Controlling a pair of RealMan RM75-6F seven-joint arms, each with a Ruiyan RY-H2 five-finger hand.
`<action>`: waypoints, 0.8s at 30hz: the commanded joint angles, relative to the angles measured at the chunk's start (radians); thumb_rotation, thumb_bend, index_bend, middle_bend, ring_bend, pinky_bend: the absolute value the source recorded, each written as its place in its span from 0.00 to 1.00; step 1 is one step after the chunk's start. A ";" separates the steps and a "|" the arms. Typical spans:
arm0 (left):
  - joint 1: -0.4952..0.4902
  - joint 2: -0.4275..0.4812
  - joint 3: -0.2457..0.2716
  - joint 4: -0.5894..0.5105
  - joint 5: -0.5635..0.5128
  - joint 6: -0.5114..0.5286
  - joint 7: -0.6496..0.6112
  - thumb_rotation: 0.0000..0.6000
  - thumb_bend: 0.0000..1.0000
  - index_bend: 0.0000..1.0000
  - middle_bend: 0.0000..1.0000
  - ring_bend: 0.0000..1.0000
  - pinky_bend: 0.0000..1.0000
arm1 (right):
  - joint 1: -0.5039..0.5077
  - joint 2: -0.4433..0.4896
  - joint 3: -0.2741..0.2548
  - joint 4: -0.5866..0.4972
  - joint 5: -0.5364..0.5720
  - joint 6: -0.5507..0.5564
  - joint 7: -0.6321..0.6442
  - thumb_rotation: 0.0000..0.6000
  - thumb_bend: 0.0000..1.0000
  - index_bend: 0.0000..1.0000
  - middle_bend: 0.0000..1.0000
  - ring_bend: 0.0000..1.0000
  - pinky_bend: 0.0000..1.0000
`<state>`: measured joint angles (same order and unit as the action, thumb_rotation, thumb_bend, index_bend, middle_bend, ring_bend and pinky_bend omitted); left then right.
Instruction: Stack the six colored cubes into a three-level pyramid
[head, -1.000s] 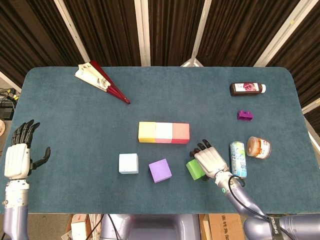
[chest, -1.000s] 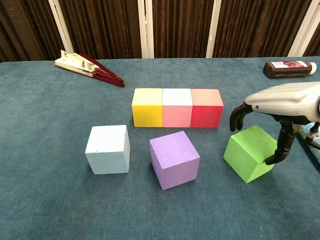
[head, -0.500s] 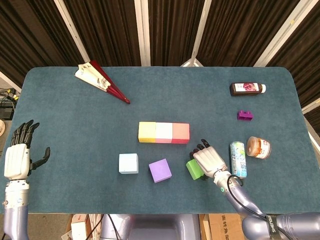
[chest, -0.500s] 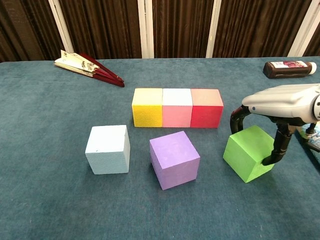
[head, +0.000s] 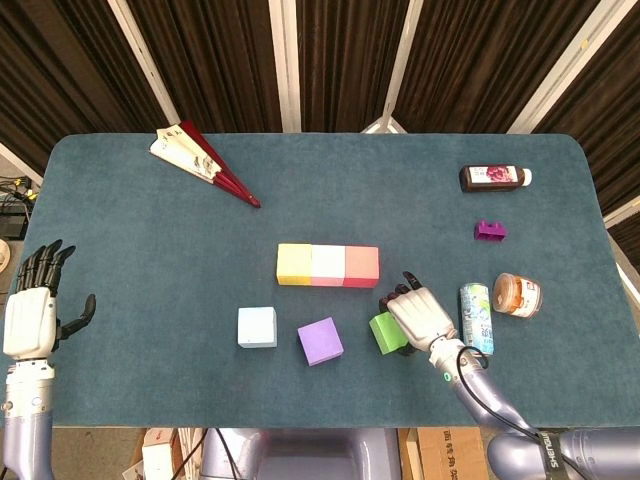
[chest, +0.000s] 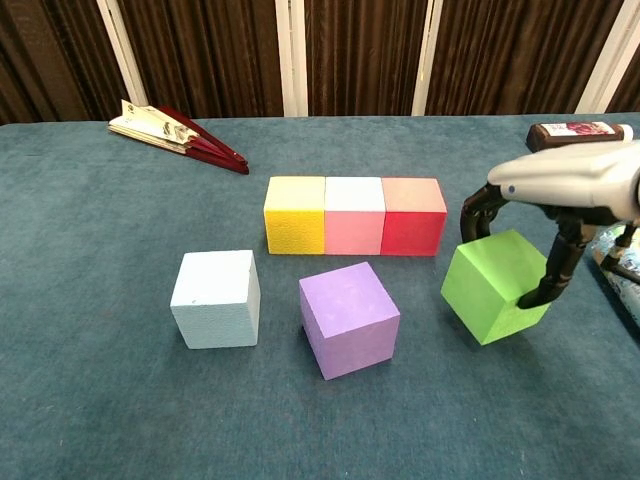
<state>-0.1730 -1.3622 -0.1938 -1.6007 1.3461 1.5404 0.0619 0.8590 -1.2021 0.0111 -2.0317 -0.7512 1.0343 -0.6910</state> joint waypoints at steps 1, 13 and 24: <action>0.000 0.004 0.004 0.011 0.028 0.017 0.013 1.00 0.48 0.14 0.04 0.00 0.00 | 0.022 0.065 0.021 -0.051 0.039 -0.013 -0.003 1.00 0.22 0.43 0.38 0.23 0.00; 0.004 0.009 -0.002 0.016 0.012 0.015 0.033 1.00 0.48 0.14 0.04 0.00 0.00 | 0.268 0.300 0.122 -0.178 0.487 -0.076 -0.121 1.00 0.24 0.43 0.38 0.23 0.00; 0.005 -0.005 -0.003 0.022 0.027 0.034 0.037 1.00 0.48 0.14 0.04 0.00 0.00 | 0.661 0.248 0.162 0.045 1.152 -0.186 -0.272 1.00 0.24 0.43 0.38 0.23 0.00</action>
<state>-0.1679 -1.3674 -0.1968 -1.5784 1.3725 1.5735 0.0987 1.3691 -0.9204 0.1482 -2.0969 0.2105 0.8884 -0.8925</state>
